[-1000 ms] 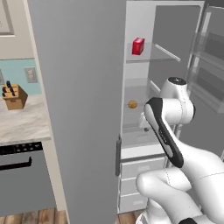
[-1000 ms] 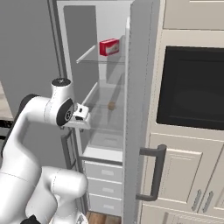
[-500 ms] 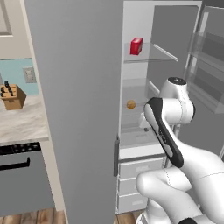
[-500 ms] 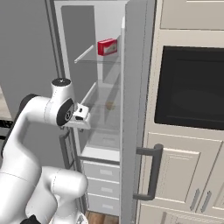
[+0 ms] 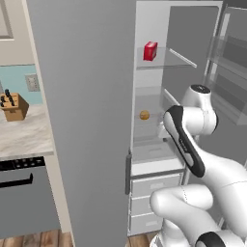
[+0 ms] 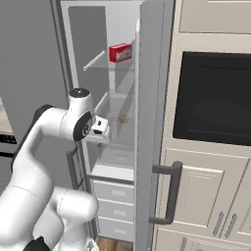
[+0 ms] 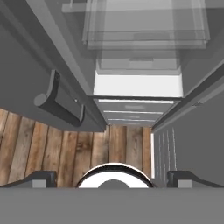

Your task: Fully open the fridge drawer.

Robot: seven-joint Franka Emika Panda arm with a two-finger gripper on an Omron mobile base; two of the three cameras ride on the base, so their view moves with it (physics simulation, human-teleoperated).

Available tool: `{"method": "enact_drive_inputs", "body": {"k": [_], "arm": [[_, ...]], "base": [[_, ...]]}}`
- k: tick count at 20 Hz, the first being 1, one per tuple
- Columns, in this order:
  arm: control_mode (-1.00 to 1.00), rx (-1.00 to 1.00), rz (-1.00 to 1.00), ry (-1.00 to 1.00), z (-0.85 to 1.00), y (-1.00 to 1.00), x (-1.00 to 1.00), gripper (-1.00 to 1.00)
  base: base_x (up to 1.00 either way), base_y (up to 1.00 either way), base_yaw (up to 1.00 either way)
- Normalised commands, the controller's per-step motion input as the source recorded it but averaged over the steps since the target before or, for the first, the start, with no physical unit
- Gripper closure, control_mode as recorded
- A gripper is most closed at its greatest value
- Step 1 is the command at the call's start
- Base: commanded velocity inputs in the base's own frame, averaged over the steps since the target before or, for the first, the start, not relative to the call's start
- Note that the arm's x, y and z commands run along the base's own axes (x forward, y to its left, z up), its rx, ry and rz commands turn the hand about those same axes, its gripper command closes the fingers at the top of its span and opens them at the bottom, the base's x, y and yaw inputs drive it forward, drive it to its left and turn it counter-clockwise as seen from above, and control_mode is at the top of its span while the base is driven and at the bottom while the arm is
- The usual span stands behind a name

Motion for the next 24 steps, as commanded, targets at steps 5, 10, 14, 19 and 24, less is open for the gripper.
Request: {"method": "enact_drive_inputs", "body": {"k": [5, 10, 14, 19, 24], "arm": [[-1.00, 0.00, 0.00, 0.00, 0.00, -0.01, 0.66, -1.00], [-1.00, 0.00, 0.00, 0.00, 0.00, -0.05, 0.47, -1.00], [-1.00, 0.00, 0.01, 0.00, 0.00, -0.16, 0.19, -1.00], [-1.00, 0.00, 0.00, 0.00, 0.00, -0.23, 0.01, -1.00], [-1.00, 0.00, 0.02, 0.00, 0.00, -0.13, 0.07, -1.00]], "base": [[0.00, 0.00, 0.00], [0.00, 0.00, 0.00], [0.00, 0.00, 0.00], [0.00, 0.00, 0.00], [0.00, 0.00, 0.00]]}}
